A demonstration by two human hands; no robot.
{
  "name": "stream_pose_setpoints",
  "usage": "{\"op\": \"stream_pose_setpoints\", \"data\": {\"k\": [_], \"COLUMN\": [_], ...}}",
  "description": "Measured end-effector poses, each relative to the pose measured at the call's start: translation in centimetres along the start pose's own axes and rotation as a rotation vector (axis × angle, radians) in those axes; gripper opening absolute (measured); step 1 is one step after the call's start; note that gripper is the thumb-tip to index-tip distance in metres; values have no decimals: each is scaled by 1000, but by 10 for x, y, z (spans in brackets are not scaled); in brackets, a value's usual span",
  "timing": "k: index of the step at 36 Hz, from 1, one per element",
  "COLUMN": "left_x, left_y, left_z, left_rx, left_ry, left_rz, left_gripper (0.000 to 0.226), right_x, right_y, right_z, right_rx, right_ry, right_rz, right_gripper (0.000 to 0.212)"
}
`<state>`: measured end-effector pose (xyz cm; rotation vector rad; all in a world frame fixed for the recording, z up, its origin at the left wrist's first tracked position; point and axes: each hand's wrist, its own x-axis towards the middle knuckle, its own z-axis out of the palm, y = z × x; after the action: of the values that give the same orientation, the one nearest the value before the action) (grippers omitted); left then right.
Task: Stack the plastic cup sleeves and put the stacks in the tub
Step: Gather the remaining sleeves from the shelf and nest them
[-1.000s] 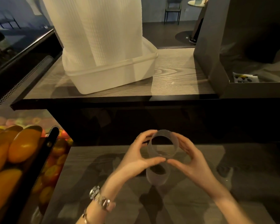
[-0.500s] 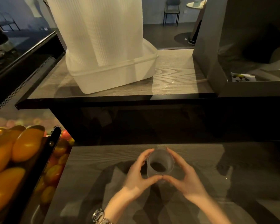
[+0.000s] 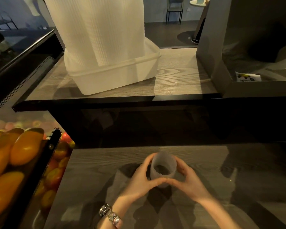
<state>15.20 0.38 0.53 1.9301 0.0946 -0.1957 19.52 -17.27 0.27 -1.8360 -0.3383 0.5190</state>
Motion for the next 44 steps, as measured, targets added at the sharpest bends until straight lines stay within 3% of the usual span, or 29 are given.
{"op": "stream_pose_setpoints", "data": {"k": [7, 13, 17, 22, 27, 38, 44], "left_x": [20, 51, 75, 113, 153, 185, 195], "left_y": [11, 44, 62, 76, 82, 88, 93], "left_z": [-16, -24, -20, -3, 20, 35, 39], "left_rx": [85, 113, 111, 83, 37, 112, 142], "left_ry": [-106, -221, -225, -176, -170, -239, -237], "left_rz": [2, 24, 47, -20, -171, -260, -260], "left_gripper": [93, 95, 80, 61, 54, 53, 49], "right_x": [7, 29, 50, 77, 107, 150, 160], "right_y": [-4, -11, -14, -15, -8, -9, -15], "right_z": [-26, -60, -79, -110, -134, -169, -173], "right_rx": [-48, -5, 2, -38, -264, -425, -307], "right_ry": [-110, -42, 137, 366, 510, 452, 379], "right_rz": [30, 37, 63, 71, 181, 280, 319], "right_gripper": [106, 97, 88, 57, 65, 66, 57]}}
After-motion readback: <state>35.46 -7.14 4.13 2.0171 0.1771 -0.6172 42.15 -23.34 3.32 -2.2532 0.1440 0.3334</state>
